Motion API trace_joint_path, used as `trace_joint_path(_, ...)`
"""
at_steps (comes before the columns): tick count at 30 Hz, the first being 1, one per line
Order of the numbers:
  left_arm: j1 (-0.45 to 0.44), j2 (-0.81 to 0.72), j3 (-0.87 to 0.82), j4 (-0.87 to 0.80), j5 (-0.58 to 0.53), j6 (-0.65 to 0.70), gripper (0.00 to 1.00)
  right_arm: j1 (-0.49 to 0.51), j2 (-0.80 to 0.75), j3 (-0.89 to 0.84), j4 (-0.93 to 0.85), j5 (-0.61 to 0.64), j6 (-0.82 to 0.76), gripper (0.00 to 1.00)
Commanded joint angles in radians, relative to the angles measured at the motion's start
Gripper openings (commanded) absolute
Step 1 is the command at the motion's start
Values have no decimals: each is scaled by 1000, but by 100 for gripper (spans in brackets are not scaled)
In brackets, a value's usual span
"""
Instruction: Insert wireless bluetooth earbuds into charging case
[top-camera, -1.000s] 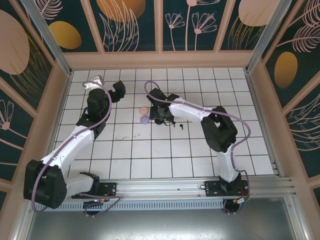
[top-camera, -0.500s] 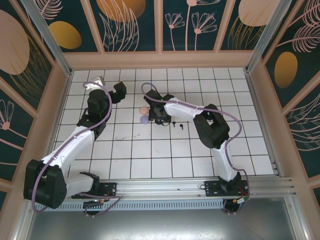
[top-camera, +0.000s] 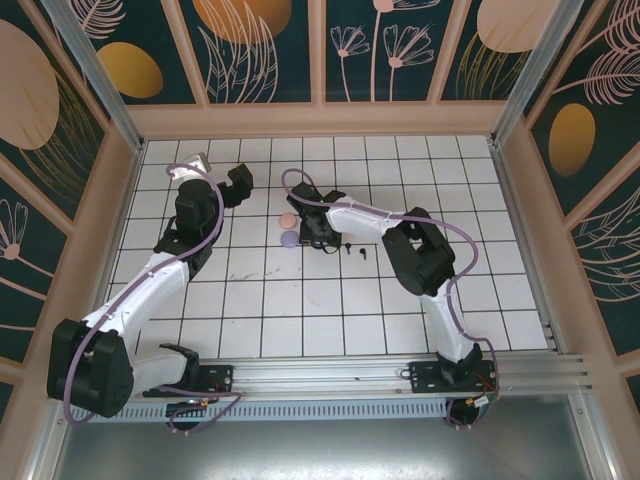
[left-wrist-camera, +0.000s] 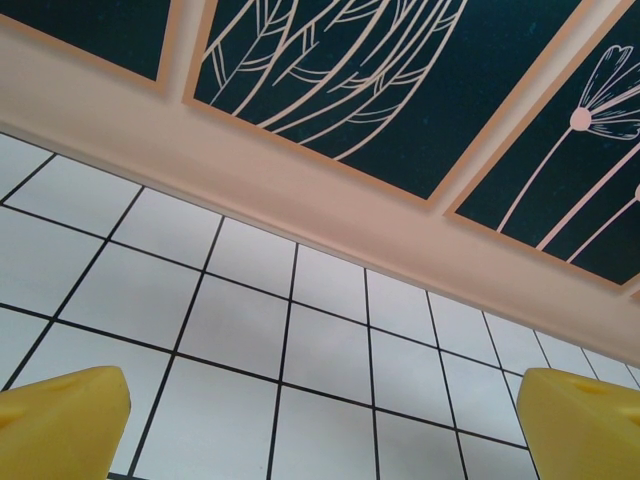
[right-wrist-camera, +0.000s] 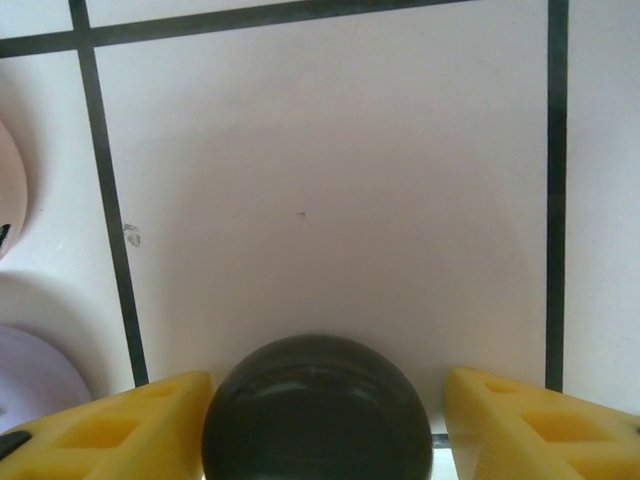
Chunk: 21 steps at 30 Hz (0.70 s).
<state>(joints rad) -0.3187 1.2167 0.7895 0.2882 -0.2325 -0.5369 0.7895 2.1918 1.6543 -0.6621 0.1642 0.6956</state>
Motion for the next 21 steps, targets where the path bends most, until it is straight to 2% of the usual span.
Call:
trace_joint_path(1, 2, 0, -7, 27, 4, -17, 99, 10, 32, 21, -16, 3, 29, 58)
trace_joint_path(8, 2, -2, -2, 22, 16, -39, 99, 15, 26, 20, -8, -1, 35, 45)
trace_joint_path(12, 2, 2, 13, -3, 35, -78, 99, 19, 1, 2, 13, -3, 39, 33)
trace_joint_path(21, 2, 4, -35, 103, 218, -66, 98, 11, -134, -55, 56, 16, 35, 32)
